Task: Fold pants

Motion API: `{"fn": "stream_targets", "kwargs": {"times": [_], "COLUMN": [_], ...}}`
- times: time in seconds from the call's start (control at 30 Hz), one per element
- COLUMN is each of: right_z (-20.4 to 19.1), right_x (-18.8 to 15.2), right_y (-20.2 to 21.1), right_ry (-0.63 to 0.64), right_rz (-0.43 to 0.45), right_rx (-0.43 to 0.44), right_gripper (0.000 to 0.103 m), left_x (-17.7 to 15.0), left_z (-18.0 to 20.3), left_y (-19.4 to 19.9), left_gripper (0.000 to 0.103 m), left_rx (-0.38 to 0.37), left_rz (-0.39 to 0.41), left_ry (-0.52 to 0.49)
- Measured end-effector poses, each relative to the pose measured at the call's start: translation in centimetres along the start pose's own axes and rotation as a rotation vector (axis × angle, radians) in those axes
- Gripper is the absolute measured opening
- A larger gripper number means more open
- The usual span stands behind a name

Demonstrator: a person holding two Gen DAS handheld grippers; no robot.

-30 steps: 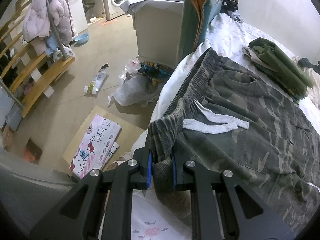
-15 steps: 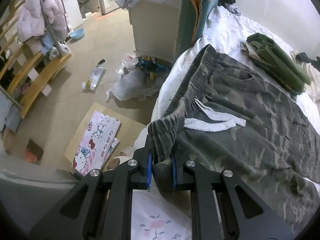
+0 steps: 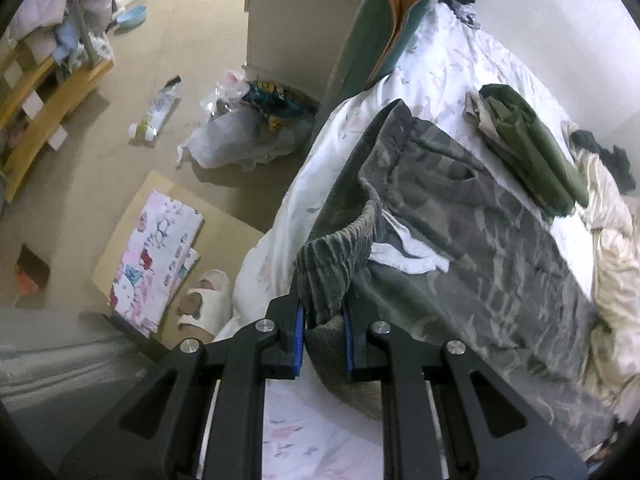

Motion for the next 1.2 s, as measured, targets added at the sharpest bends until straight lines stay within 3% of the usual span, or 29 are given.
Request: {"fn": "stream_targets", "kwargs": {"times": [0.3,0.4,0.57,0.8,0.9,0.97,1.03,1.07,1.1,1.2], "right_z": [-5.1,-7.8,-11.2,-14.1,-14.3,-14.4,-14.4,-14.4,-14.6,-15.1], "right_x": [0.7,0.5,-1.6,-5.9,-8.0,-10.0,-10.9,-11.1,-11.1,-10.6], "right_y": [-6.1,-10.3,-19.6,-30.4,-33.1,-34.7,-35.0,-34.9,-34.7,-33.6], "right_ry": [0.107,0.197,0.345,0.605,0.639,0.695,0.736,0.766,0.791,0.842], "right_rz": [-0.042,-0.116,-0.302,-0.389,-0.41,-0.445,-0.454,-0.451,-0.44,-0.393], "right_rx": [-0.006,-0.057,-0.181,-0.326,-0.344,-0.348,-0.347,-0.342,-0.332,-0.318], "right_gripper": [0.001,0.001,0.001,0.001,0.002,0.004,0.02,0.042,0.049,0.049], "left_x": [4.4,6.6,10.8,15.1,15.6,16.0,16.7,17.0,17.2,18.1], "left_z": [3.8,4.9,7.9,13.1,14.3,14.4,14.2,14.0,13.9,13.6], "left_y": [-0.2,-1.5,-5.9,-14.3,-16.7,-17.3,-17.2,-16.8,-16.3,-13.4], "left_gripper": [0.012,0.012,0.012,0.014,0.025,0.048,0.071,0.076,0.078,0.08], "left_rx": [-0.042,-0.042,-0.033,-0.006,0.012,0.026,0.042,0.05,0.055,0.062], "left_rz": [-0.006,-0.018,-0.053,-0.108,-0.094,-0.058,-0.016,0.018,0.052,0.188], "left_ry": [-0.039,-0.044,-0.052,-0.124,-0.199,-0.214,-0.225,-0.232,-0.24,-0.262]}}
Point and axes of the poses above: each gripper's, at about its wrist camera, not at the fingertips, and y roughly against the way its jaws point, z to its right, x to its top, the point moved 6 cm from there along -y, roughly the way its jaws point, and after that the axes turned 7 degrees about z, right-handed, at the moved point
